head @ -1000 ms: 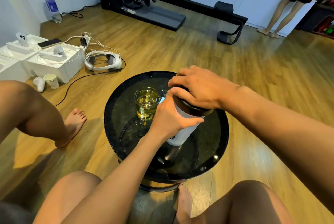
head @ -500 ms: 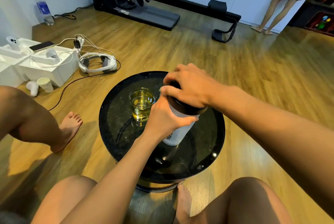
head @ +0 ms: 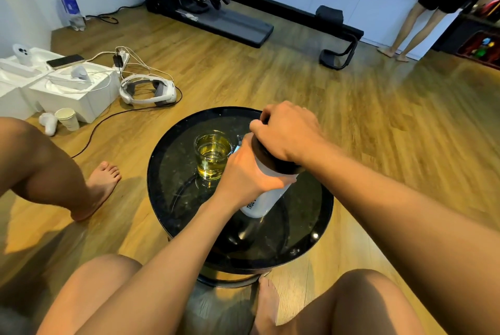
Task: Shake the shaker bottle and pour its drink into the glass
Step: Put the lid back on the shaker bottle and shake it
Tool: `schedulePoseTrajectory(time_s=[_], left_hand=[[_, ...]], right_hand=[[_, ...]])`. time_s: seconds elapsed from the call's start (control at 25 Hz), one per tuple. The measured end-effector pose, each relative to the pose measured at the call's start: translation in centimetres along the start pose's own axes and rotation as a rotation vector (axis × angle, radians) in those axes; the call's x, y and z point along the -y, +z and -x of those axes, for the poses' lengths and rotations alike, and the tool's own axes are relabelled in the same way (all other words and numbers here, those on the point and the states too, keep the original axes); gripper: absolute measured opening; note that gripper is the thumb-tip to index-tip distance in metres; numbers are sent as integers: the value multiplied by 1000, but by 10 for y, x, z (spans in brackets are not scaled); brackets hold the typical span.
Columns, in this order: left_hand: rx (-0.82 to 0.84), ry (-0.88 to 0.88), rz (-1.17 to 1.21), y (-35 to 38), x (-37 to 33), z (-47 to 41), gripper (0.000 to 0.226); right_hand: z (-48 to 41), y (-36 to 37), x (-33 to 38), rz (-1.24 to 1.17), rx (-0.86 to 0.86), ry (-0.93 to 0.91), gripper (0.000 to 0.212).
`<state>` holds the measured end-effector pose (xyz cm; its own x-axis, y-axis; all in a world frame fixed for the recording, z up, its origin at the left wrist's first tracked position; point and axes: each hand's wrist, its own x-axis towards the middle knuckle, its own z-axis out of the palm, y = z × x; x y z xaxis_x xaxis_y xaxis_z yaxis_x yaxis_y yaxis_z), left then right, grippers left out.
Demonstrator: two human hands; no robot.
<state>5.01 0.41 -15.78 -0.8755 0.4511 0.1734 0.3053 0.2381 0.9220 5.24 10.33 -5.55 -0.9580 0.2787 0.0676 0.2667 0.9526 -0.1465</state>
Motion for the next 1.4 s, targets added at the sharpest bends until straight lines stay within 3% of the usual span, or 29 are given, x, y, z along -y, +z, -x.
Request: schedulePoseTrajectory(time_s=[0.08,0.2,0.36,0.52,0.56,0.68,0.8,0.88,1.04,1.12,1.2,1.32,1.4], left_hand=[[-8,-11,28,-2,0,0,94],[-4,10,3,-3,-2,0,105],[-3,-37,22,-3,-1,-1,93],[-9,4,-8,-5,-1,-1,91],[-4,7,-17,-5,-1,-2,93],[6,-35,1,-5,-1,-3,97],[2,-5,-17,-6,-2,-1,100],[11,-3,-36,-5,-3,-1,101],[12,-46,10,-7,-3,-2,99],[6,-35,-3,-6,-3,0,98],[24,-33,-7,-4,-5,0,96],[32,-38,-3,-2,-3,-2,88],[6,-35,4,-2,0,-4,85]], right_hand=[[-3,-2,6,8,45,-20,55],[12,-8,-9,5,26,-306,55],[4,0,5,12,13,21,50],[15,-8,-3,16,15,-329,57],[19,-4,-6,52,-19,-335,53],[8,3,11,43,3,-23,45],[4,-11,4,2,112,-227,54],[14,-11,-11,27,47,-407,53],[11,-1,8,44,35,-85,49],[8,-13,2,-37,114,-233,49],[18,-12,-18,15,24,-477,43],[18,-3,-4,86,-46,-232,39],[9,-4,2,0,-11,-264,43]])
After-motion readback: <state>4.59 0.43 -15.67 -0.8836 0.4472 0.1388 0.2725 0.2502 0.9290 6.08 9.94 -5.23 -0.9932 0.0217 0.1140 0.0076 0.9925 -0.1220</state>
